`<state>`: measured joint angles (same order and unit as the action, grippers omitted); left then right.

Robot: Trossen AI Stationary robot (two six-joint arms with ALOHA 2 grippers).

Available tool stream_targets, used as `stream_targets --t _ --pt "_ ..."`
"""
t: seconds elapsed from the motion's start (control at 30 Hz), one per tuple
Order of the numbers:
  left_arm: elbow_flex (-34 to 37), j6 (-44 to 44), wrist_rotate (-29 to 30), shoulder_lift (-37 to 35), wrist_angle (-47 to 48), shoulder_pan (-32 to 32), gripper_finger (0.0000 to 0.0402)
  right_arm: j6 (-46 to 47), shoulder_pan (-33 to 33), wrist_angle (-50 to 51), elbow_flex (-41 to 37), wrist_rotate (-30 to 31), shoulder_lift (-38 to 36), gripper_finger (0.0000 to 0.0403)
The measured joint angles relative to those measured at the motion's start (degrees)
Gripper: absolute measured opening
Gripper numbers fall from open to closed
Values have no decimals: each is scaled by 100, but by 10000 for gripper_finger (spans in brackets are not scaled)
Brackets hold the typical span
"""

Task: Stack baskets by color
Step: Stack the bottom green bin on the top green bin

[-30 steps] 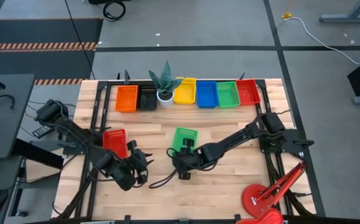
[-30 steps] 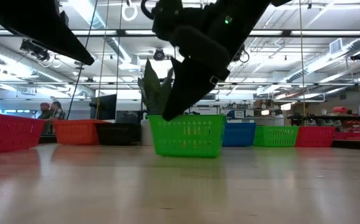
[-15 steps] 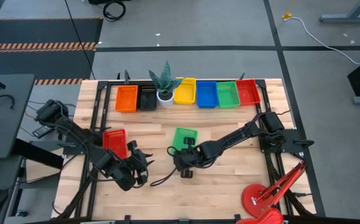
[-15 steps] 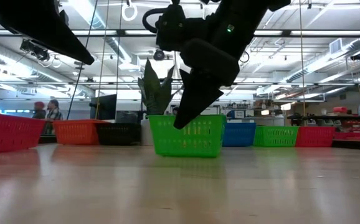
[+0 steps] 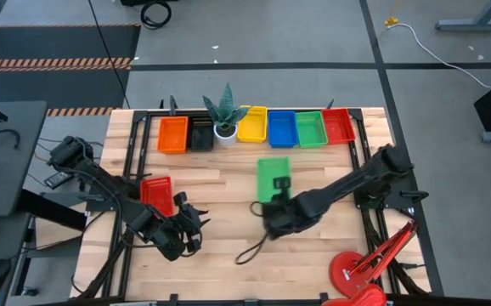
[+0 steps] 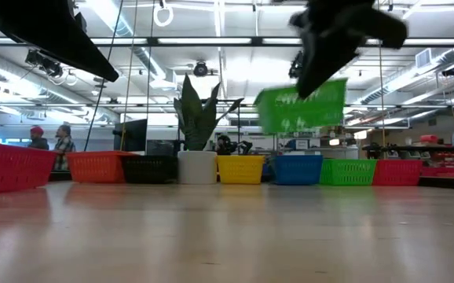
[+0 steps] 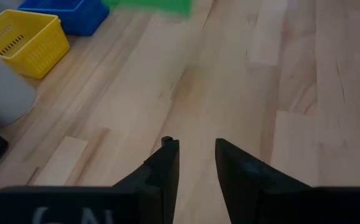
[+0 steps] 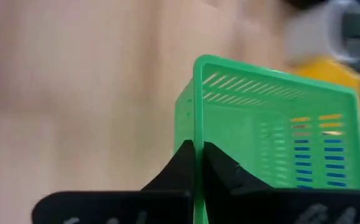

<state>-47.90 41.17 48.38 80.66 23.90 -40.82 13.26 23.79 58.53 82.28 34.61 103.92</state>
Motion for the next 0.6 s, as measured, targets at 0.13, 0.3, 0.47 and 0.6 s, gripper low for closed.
stream_targets --t 0.13,0.3,0.47,0.6 --pt "-2 -1 0 0 4 0 110 -2 -60 1164 -304 403 -779 12" --pt "-2 -37 0 0 13 0 110 -514 -720 1429 -1370 445 -1970 12" --pt "-2 -138 0 0 13 3 110 -1617 -1827 759 -2631 437 -2964 12" --pt "-2 -140 0 0 13 13 110 -2692 -2794 -384 -3507 439 -3362 12"
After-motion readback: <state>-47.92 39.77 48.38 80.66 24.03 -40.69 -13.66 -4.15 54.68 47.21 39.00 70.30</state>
